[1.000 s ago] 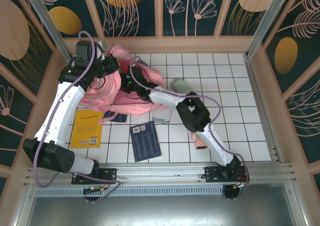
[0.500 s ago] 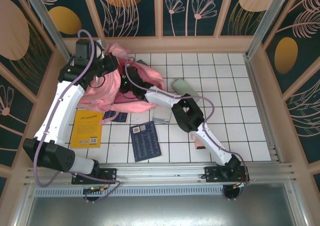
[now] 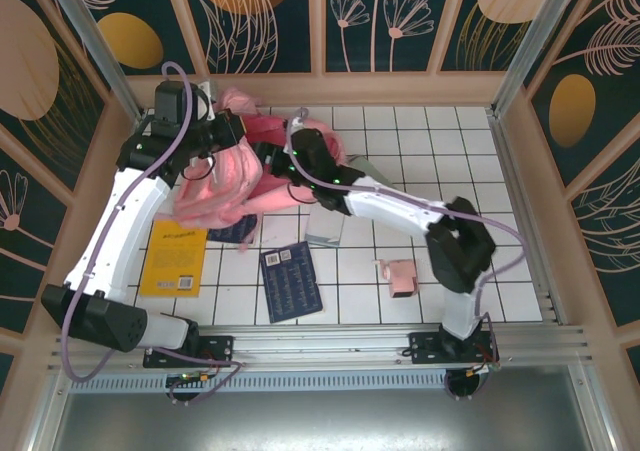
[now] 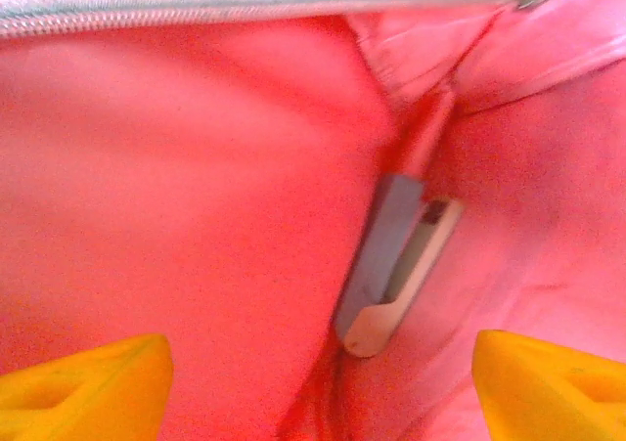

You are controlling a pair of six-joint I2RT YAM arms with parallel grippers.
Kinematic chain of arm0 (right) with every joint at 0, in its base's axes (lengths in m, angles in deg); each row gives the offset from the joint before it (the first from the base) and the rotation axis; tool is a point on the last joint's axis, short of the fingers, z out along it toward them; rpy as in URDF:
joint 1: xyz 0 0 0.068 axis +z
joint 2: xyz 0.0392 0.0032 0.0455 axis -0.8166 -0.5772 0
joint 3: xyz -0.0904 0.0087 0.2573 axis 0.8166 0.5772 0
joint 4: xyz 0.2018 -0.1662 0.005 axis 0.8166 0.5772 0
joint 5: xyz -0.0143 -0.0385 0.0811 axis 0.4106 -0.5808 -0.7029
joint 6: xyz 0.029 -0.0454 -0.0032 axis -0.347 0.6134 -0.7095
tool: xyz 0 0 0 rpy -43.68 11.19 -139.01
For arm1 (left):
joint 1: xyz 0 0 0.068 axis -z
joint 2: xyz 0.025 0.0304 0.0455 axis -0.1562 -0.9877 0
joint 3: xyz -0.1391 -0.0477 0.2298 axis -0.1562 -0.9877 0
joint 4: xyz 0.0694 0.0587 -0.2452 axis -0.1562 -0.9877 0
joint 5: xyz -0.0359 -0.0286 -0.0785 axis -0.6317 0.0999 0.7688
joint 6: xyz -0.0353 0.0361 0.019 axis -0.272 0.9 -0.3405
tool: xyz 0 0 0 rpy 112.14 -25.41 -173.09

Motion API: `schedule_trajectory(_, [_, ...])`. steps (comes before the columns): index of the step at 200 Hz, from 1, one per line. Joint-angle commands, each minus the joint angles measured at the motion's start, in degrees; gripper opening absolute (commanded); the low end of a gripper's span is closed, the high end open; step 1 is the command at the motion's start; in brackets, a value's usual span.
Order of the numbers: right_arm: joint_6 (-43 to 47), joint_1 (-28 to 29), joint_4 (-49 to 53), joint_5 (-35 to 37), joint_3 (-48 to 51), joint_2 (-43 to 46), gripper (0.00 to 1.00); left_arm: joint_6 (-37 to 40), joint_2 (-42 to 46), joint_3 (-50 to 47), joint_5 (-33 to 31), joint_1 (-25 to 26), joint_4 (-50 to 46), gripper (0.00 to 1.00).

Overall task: Pack the student bag
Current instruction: Place the pencil case in the student bag, then pick up the personal item from the bottom-right of the table.

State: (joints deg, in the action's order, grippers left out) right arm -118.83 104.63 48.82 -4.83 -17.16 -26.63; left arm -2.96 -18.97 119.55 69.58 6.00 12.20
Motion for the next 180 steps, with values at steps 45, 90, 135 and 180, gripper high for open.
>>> schedule_trajectory(45, [14.4,-0.4,27.2,0.7,17.4,27.5,0.82,0.3,2.4,-0.9,-2.7,-2.4,9.8,0.00])
schedule_trajectory(90, [6.2,0.0,47.0,18.9,16.9,33.1,0.85,0.8,1.8,0.1,-3.4,-2.4,9.3,0.00])
schedule_trajectory(135, [-9.8,-0.2,69.1,23.4,21.6,36.0,0.93,0.3,1.8,-0.1,-1.6,-2.4,9.8,0.00])
schedule_trajectory(180, [-12.5,-1.4,68.7,16.8,34.5,43.4,0.97,-0.1,1.2,0.0,0.1,-2.4,9.8,0.00])
